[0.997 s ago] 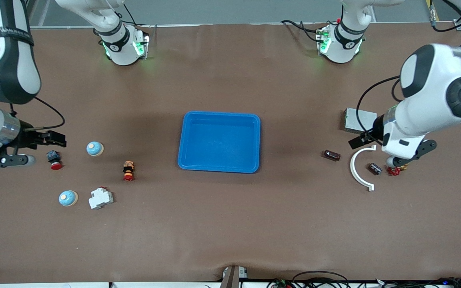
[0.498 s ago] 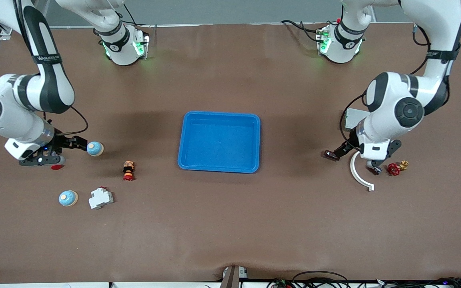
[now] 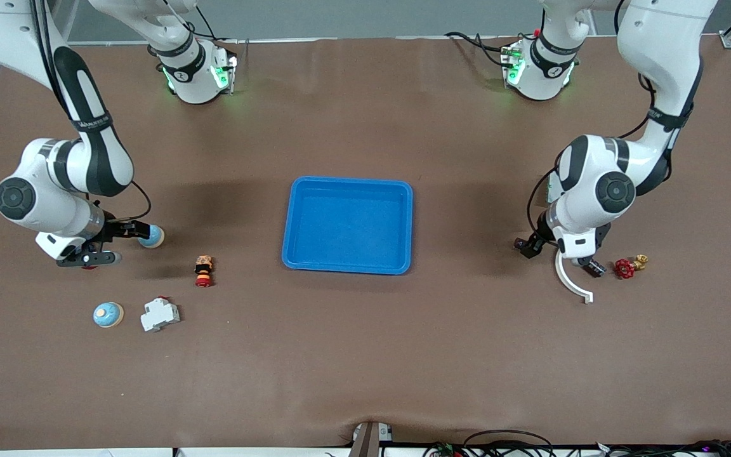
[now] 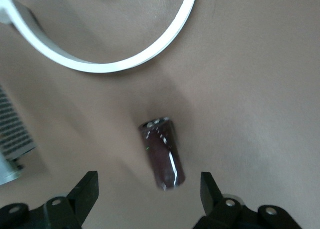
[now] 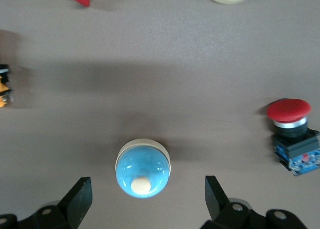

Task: Place electrolytic capacitor and blue bell in tray
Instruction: 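Grasp the capacitor with the left gripper while the right gripper grasps the bell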

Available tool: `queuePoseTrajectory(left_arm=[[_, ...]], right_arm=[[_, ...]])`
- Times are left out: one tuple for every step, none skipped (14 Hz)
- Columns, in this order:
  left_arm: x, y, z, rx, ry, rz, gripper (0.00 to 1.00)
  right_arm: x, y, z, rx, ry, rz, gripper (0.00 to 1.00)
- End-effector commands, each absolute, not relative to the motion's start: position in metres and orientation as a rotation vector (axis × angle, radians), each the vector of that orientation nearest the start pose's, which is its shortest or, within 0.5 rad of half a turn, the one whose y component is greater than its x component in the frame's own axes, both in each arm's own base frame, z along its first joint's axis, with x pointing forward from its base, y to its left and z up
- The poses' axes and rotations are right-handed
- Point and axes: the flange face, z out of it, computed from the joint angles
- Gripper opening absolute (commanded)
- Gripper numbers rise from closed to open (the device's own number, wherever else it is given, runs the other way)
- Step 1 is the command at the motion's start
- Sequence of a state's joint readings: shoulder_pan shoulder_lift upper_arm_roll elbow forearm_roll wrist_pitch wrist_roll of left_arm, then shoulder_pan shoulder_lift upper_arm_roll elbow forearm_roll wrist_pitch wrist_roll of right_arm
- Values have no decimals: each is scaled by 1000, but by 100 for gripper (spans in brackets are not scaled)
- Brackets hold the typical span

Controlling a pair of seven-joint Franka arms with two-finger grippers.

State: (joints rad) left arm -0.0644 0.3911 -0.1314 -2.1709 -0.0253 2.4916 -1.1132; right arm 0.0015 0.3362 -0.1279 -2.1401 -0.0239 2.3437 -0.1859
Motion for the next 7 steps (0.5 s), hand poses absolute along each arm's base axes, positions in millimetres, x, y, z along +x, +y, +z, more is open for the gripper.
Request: queuePoseTrajectory(left_arm=[[551, -104, 190, -2789, -1481, 118, 77], [551, -105, 183, -2792, -1478, 115, 73], [551, -105, 178, -2794, -1480, 112, 65], [552, -104, 177, -2793, -1480, 111, 49], [554, -104, 179, -2795, -1478, 109, 17], [558, -105, 185, -2792, -1490, 104, 0], [566, -106, 194, -2775, -1512, 112, 0]], right_arm=[[554, -71, 215, -3175, -159, 236, 100], [555, -71, 209, -3178, -160, 227, 100], [555, -69, 201, -3179, -167, 227, 100], [554, -70, 196, -3178, -165, 234, 100], [554, -70, 195, -3178, -165, 237, 100], [553, -70, 192, -3176, -165, 251, 100], [552, -69, 188, -3175, -165, 263, 100]])
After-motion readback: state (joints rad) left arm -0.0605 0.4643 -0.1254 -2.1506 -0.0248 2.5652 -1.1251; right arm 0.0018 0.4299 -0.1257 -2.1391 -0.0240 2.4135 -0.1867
